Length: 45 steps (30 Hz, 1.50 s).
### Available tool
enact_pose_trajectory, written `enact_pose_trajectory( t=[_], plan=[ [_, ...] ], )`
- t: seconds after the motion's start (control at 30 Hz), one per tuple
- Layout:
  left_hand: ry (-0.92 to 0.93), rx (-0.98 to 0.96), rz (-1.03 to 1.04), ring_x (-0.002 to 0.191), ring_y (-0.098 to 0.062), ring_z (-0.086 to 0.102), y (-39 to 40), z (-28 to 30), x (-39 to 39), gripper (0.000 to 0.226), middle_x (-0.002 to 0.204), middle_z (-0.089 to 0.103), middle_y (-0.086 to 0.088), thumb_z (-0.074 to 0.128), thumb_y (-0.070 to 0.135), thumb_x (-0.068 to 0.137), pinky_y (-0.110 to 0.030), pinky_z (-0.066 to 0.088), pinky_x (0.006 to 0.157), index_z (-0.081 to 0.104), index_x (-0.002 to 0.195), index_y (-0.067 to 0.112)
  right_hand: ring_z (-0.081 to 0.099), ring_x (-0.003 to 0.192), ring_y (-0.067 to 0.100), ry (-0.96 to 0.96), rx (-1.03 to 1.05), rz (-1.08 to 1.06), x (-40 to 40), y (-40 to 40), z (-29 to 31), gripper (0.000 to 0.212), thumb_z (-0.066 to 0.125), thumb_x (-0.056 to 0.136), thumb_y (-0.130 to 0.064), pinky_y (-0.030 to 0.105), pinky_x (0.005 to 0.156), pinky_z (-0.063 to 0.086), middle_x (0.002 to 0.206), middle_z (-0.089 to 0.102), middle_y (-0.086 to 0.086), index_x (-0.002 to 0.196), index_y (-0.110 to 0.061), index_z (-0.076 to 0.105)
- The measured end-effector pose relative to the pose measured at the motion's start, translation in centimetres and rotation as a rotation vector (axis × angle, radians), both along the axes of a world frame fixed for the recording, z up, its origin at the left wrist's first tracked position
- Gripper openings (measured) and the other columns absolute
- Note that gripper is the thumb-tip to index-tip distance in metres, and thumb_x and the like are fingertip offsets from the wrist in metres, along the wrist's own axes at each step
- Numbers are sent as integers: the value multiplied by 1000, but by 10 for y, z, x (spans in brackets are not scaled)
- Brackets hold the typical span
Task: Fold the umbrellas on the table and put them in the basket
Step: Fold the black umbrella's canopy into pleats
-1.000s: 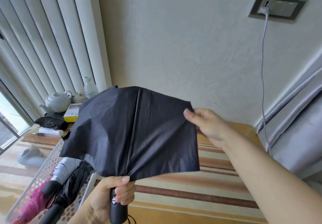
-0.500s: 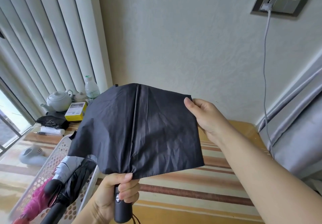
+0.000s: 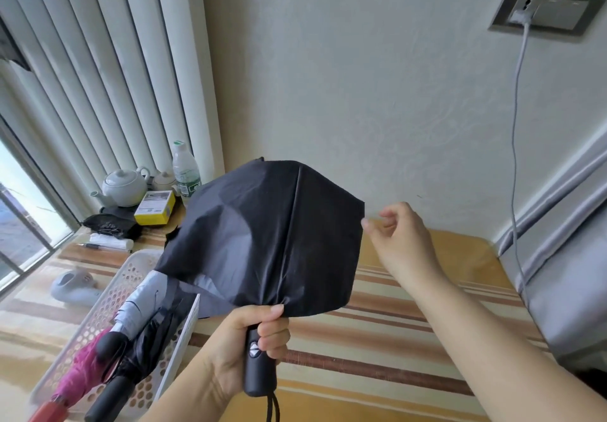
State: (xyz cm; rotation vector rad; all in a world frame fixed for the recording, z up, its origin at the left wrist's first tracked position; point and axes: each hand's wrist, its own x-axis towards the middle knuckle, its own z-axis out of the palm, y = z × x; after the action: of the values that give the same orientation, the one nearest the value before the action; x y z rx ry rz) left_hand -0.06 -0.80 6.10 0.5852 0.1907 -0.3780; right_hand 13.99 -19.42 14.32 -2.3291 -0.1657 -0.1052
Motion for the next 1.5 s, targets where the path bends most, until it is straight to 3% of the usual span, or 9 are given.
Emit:
enact_pose_trajectory(
  t=[0.27, 0.43, 0.6, 0.77, 1.03, 1.17, 1.3, 1.4, 1.5],
  plan=[
    [131, 448, -18, 37, -14, 37, -43, 27, 8, 30, 46, 40, -5, 63, -6, 75, -23, 37, 41, 52, 51, 7, 58, 117, 22, 368, 238, 148, -51, 61, -18, 89, 65, 71, -69, 33, 95, 48, 126, 60, -3, 137, -15, 40],
    [132, 701, -2, 46, -23, 51, -53, 31, 12, 12, 59, 58, -17, 67, -1, 80, -27, 44, 48, 58, 88, -3, 70, 92, 17, 435, 704, 44, -48, 58, -36, 44, 80, 75, -32, 42, 84, 58, 101, 73, -2, 114, -21, 61],
    [209, 576, -101, 85, -30, 67, -34, 33, 7, 68, 96, 71, -15, 87, 24, 55, -43, 56, 74, 59, 115, 8, 71, 96, 21, 466, 924, 116, -47, 43, -34, 34, 71, 85, -14, 44, 86, 57, 104, 74, 2, 117, -16, 61],
    [113, 336, -242, 76, -30, 67, -34, 33, 13, 47, 91, 69, -17, 80, 22, 55, -41, 54, 80, 71, 97, 5, 70, 98, 19, 546, 1010, 271, -48, 37, -33, 40, 70, 78, -17, 32, 79, 58, 108, 73, 2, 117, -18, 59],
    [125, 541, -148, 45, -15, 42, -40, 32, 19, 18, 52, 45, -4, 69, 11, 55, -25, 37, 51, 52, 49, 12, 61, 112, 11, 582, 710, 358, -37, 34, -16, 73, 75, 68, -44, 30, 91, 51, 128, 63, -5, 132, -25, 47],
    [159, 748, -23, 43, -17, 46, -39, 27, 20, 27, 53, 54, -11, 61, -4, 75, -23, 41, 47, 55, 49, 4, 39, 122, 2, 84, 433, 177, -31, 21, 15, 78, 64, 86, -48, 27, 98, 38, 136, 35, -15, 148, -31, 20],
    [172, 867, 45, 39, -17, 43, -40, 22, 22, 33, 48, 48, -9, 60, -5, 79, -18, 38, 44, 50, 49, 4, 32, 116, -4, -420, 26, 454, -24, 13, 52, 43, 42, 88, -53, 19, 104, 23, 119, 45, -23, 121, -31, 57],
    [172, 900, 90, 43, -20, 42, -39, 20, 22, 35, 48, 48, -10, 60, -8, 78, -24, 38, 51, 50, 47, 6, 25, 109, -8, -336, -243, 654, -25, 10, 64, 30, 37, 89, -57, 18, 98, 10, 103, 56, -25, 93, -35, 58],
    [110, 922, 114, 47, -21, 41, -35, 25, 20, 33, 47, 48, -11, 65, 2, 69, -27, 36, 55, 47, 42, 9, 40, 94, 7, -263, -303, 503, -24, -6, 58, 39, 45, 96, -48, 27, 97, 21, 72, 53, -8, 65, -25, 47]
  ],
)
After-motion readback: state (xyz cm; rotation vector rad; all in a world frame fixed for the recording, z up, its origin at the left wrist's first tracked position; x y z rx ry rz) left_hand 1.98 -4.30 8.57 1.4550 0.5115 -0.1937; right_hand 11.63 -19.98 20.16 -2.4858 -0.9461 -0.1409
